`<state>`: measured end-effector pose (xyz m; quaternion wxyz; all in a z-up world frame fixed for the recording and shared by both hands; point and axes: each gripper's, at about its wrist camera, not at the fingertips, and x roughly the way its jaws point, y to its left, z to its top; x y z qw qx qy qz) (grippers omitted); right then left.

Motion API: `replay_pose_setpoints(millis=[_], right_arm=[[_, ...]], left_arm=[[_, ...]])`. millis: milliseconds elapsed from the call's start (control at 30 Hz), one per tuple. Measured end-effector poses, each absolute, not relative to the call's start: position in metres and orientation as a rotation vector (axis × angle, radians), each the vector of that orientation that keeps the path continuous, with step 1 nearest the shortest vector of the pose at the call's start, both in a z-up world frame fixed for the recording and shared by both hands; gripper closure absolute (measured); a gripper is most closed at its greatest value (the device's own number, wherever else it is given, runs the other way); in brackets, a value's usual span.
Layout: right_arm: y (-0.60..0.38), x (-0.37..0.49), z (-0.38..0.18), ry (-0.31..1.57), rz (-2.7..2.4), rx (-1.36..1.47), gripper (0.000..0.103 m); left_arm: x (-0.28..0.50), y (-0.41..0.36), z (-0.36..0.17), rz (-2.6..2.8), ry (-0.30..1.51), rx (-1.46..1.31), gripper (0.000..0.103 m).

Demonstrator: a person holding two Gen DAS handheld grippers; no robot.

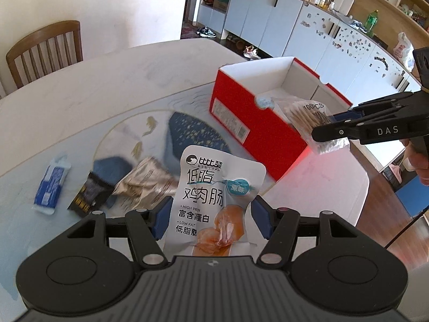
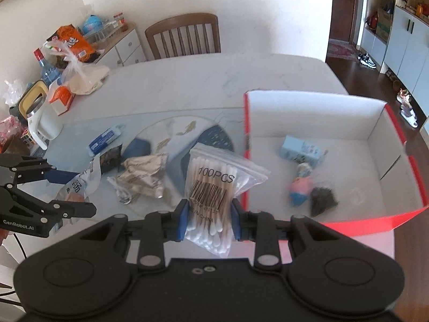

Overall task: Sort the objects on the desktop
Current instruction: 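Lift and carry the chicken packet and cotton-swab bag over the red box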

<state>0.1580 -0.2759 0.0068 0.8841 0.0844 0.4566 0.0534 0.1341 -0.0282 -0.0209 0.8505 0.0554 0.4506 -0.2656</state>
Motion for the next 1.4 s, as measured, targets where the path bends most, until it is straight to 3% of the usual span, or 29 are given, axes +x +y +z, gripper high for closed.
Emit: replay_pose_setpoints(millis=[867,1400], right_arm=[[-0.408,0.174,-0.004,0.956,0.035,0.189,0.072],[-0.447,0.199,-0.035,1.005,0.001,0.176,0.072]], left_arm=[[0.205,-0.171,-0.005,-0.678,0.921,0.209,0.040],[0.242,-0.267,-0.046,-0.750,1.000,0.346,0.040]])
